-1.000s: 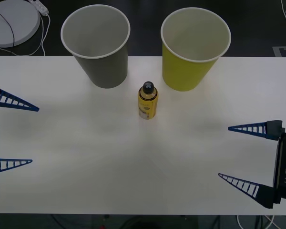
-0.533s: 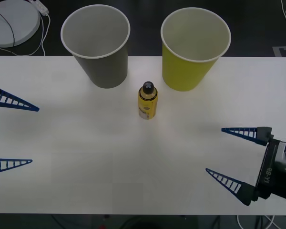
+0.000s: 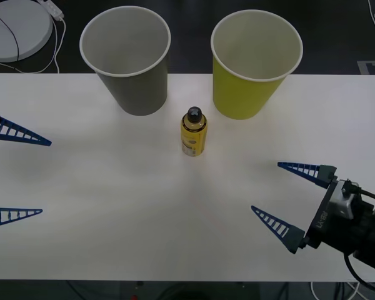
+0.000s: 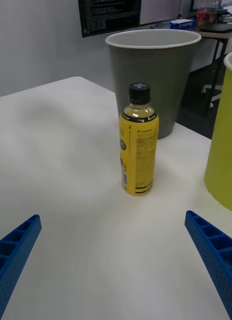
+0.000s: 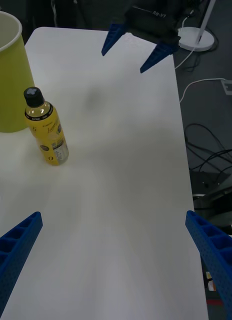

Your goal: Put the can into the green bin and the plastic bottle into the gray bin

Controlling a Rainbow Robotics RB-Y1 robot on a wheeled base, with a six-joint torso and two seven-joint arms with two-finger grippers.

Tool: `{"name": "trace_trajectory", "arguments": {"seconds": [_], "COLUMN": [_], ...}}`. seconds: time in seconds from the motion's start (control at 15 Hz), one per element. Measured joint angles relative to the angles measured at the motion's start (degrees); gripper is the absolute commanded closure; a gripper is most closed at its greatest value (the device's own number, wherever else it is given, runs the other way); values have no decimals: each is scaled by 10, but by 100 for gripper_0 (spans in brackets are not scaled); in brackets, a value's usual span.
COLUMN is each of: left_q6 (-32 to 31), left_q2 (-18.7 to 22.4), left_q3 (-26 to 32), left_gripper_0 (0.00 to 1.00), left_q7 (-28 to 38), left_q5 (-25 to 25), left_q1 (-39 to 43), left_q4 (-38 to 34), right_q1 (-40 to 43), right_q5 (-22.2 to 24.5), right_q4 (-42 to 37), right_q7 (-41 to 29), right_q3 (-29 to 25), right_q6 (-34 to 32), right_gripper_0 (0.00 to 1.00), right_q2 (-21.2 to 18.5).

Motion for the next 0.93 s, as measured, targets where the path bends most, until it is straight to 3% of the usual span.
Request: {"name": "trace_trajectory", "arguments": {"seconds": [0.4, 0.93], "left_q6": [0, 0], "left_q2": [0, 0], "left_q3": [0, 0], "left_gripper_0": [0, 0], "left_q7": [0, 0], "left_q5": [0, 0], "left_q1": [0, 0], "left_q4": [0, 0], "right_q1": [-56, -107], "right_q5": [8, 11], "right_q4": [57, 57], "right_q7": [28, 36], "right_q3": [42, 112], "right_q6": [23, 130], "right_gripper_0": [0, 0], "right_q2": [51, 69]}}
